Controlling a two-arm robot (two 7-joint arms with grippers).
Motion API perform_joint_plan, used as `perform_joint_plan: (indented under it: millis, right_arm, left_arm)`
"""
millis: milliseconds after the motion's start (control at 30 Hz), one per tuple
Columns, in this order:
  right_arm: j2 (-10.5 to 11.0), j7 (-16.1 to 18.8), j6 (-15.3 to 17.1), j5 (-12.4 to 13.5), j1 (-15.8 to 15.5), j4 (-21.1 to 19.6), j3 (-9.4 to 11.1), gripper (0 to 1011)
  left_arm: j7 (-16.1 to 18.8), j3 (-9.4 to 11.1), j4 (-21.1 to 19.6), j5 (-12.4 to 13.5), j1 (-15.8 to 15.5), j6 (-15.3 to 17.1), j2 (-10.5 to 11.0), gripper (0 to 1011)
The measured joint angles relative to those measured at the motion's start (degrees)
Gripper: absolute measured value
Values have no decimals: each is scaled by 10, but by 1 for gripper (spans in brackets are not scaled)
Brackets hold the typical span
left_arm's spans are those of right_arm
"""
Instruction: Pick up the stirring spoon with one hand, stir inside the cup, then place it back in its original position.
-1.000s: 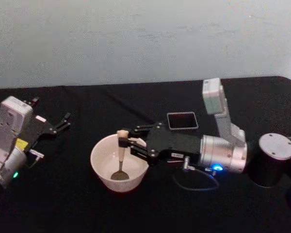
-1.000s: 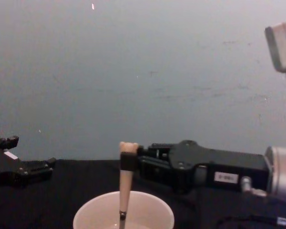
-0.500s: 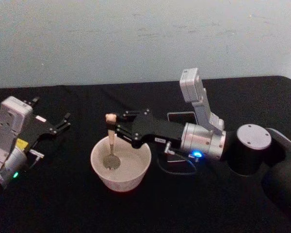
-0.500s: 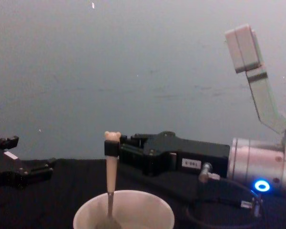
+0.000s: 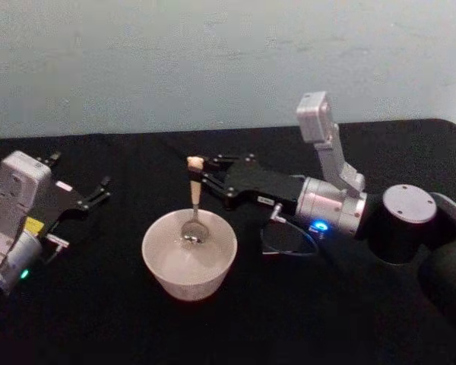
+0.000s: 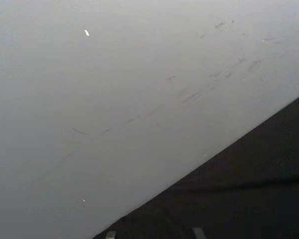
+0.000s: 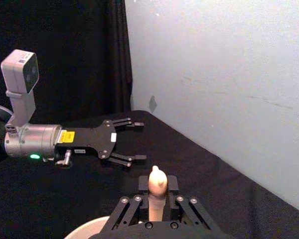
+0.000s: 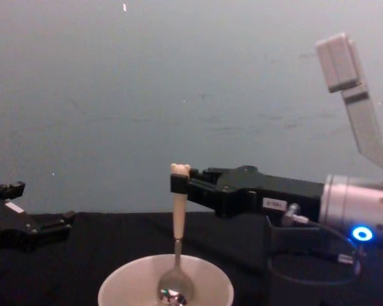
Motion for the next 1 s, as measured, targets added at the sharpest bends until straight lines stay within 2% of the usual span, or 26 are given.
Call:
perform_joint_plan:
  millis: [367,600,800,1000]
  right_arm:
    - [59,21,28,24,-51,-84,13,215]
    - [85,33,41,43,-72,-125,12,215]
    - [94,42,45,49,-81,-146,-1,215]
    - [86,41,42,44,-76,-144,-17,215]
  left_arm:
    - [0,0,0,0,0,0,0,1001]
    - [0,0,0,0,0,0,0,1001]
    - [0,0,0,0,0,0,0,1001]
    - [0,0,0,0,0,0,0,1002]
